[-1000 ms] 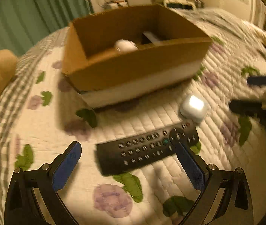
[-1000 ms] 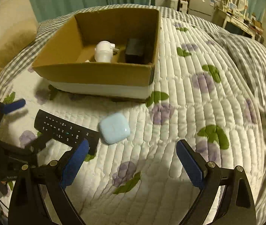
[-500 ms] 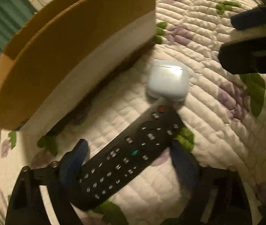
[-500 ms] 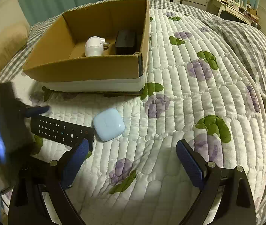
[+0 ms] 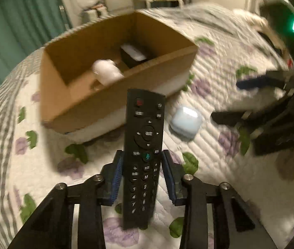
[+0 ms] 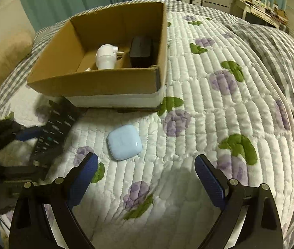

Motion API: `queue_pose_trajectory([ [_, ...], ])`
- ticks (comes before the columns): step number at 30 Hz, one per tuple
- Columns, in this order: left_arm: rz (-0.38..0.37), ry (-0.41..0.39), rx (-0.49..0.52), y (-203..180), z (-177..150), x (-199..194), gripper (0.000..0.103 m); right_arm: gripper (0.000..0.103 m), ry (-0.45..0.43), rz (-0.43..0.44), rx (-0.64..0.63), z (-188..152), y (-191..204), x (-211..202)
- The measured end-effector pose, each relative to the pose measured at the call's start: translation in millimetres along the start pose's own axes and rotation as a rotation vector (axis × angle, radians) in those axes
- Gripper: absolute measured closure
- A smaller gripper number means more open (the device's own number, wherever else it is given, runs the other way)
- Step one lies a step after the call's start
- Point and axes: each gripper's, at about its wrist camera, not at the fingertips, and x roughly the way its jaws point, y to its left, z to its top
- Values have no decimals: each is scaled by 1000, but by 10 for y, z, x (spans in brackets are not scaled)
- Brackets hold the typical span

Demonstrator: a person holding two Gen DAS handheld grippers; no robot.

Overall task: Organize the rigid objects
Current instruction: 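Grasp the light blue earbuds case with the right gripper, then lower the remote and earbuds case into the box and open both grippers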

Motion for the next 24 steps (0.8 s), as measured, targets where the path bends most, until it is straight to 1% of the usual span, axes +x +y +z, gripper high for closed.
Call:
queue_pose_trajectory([
  [1,13,-5,-28,81,9,-27,82,8,5,-2,-12,21,25,33],
  [3,8,-14,-102,153,-3,-81,83,8,32,1,-38,78,101,142],
  [6,12,-10,-171,278,-6,-16,83,8,80,25,-67,160,207,340],
  [9,-9,-18,-249,445,-15,7,83,8,126,21,-82,218,273,541],
  [11,-10,-24,-262,476,-17,-10,83,8,149,27,-76,245,281,642],
  [14,-1,-35,-271,449,-32,-11,83,18,176,30,-66,273,288,768],
  [17,0,-56,-284,449,-38,-56,83,34,174,22,-61,281,285,794],
  [18,-2,-67,-286,446,-41,-86,83,46,166,24,-58,281,283,777],
  [19,-2,-76,-289,444,-45,-112,83,52,156,43,-55,279,284,747],
  [24,20,-107,-276,432,-38,-258,84,52,96,42,-73,226,311,525],
])
